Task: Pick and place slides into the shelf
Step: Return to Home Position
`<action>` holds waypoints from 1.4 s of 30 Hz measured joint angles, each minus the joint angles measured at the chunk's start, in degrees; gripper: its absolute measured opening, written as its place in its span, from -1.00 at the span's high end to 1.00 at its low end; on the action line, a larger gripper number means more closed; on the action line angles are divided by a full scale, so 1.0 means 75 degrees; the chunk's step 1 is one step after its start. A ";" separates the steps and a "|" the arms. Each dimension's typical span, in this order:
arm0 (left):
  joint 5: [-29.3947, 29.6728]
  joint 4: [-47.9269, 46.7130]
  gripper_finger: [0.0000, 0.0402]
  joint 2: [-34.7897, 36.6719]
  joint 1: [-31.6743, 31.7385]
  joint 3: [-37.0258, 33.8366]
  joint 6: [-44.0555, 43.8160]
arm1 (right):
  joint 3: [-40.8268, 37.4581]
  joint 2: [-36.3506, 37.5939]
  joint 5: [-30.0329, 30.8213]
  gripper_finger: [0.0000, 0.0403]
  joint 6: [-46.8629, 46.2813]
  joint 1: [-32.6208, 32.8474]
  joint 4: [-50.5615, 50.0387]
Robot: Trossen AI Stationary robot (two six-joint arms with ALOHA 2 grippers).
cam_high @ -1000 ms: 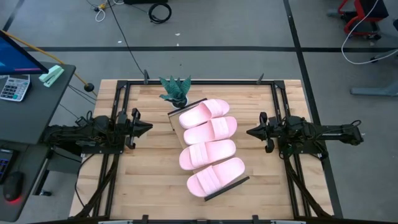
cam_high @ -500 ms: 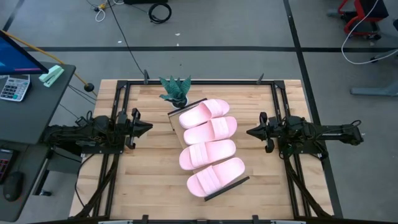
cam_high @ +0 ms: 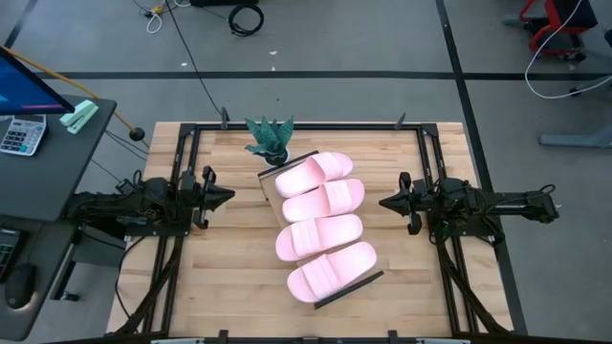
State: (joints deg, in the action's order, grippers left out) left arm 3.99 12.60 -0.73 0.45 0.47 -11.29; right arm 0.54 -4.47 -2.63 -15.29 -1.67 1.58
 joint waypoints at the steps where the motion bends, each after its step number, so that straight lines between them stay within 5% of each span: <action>1: 0.0000 0.0000 0.86 0.0000 0.0000 0.0000 0.0000 | 0.0000 0.0000 0.0000 0.94 0.0000 -0.0001 0.0000; 42: 0.0000 0.0000 0.85 0.0000 0.0003 0.0001 -0.0004 | 0.0000 0.0000 0.0000 0.93 0.0000 -0.0003 0.0000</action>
State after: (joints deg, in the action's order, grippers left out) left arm 3.99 12.60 -0.73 0.47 0.48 -11.32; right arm 0.54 -4.47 -2.63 -15.29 -1.69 1.58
